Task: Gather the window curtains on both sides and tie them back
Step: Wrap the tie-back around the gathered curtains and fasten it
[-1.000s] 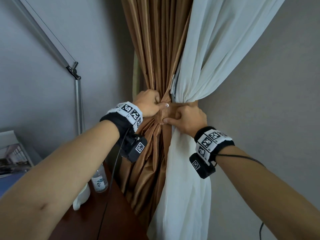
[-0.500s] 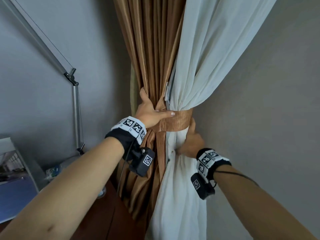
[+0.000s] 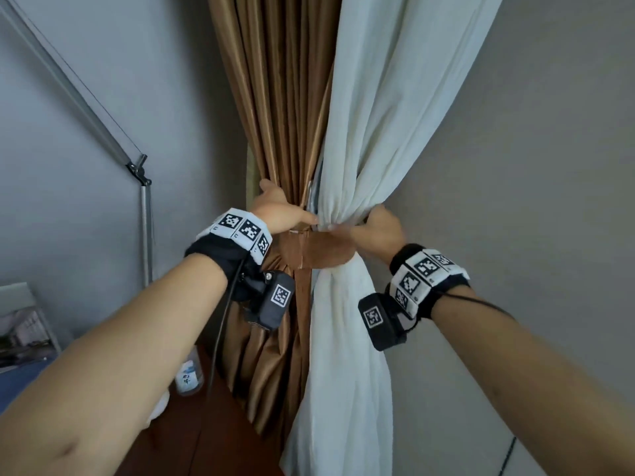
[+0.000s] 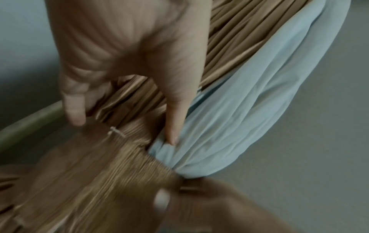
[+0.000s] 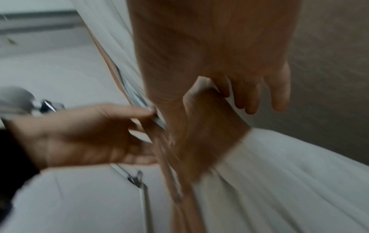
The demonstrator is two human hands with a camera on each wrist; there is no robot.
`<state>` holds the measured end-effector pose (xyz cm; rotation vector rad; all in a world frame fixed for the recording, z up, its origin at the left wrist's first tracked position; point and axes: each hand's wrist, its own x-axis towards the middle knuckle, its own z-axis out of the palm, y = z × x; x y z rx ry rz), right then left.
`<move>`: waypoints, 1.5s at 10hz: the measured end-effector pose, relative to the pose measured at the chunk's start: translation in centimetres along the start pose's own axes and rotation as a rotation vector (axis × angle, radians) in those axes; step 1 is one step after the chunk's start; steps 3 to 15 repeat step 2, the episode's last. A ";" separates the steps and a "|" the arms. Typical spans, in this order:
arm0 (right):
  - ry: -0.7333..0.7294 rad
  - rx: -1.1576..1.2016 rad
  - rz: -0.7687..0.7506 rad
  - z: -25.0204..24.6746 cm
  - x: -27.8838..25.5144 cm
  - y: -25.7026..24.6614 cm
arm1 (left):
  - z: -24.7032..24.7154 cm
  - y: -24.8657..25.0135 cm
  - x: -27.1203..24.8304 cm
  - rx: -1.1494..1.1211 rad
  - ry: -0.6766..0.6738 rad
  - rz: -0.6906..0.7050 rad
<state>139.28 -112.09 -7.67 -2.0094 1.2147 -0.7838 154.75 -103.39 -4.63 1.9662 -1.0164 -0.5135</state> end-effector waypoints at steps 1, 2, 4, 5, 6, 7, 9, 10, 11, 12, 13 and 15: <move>0.071 0.005 -0.042 -2.9 -2.6 -3.1 | -1.6 1.3 -2.7 -0.036 0.049 0.054; 0.179 0.065 -0.080 -4.7 -4.8 -5.0 | -3.4 2.5 -4.3 -0.114 0.101 0.146; 0.179 0.065 -0.080 -4.7 -4.8 -5.0 | -3.4 2.5 -4.3 -0.114 0.101 0.146; 0.179 0.065 -0.080 -4.7 -4.8 -5.0 | -3.4 2.5 -4.3 -0.114 0.101 0.146; 0.179 0.065 -0.080 -4.7 -4.8 -5.0 | -3.4 2.5 -4.3 -0.114 0.101 0.146; 0.179 0.065 -0.080 -4.7 -4.8 -5.0 | -3.4 2.5 -4.3 -0.114 0.101 0.146; 0.179 0.065 -0.080 -4.7 -4.8 -5.0 | -3.4 2.5 -4.3 -0.114 0.101 0.146; 0.179 0.065 -0.080 -4.7 -4.8 -5.0 | -3.4 2.5 -4.3 -0.114 0.101 0.146; 0.179 0.065 -0.080 -4.7 -4.8 -5.0 | -3.4 2.5 -4.3 -0.114 0.101 0.146; 0.179 0.065 -0.080 -4.7 -4.8 -5.0 | -3.4 2.5 -4.3 -0.114 0.101 0.146; 0.179 0.065 -0.080 -4.7 -4.8 -5.0 | -3.4 2.5 -4.3 -0.114 0.101 0.146; 0.179 0.065 -0.080 -4.7 -4.8 -5.0 | -3.4 2.5 -4.3 -0.114 0.101 0.146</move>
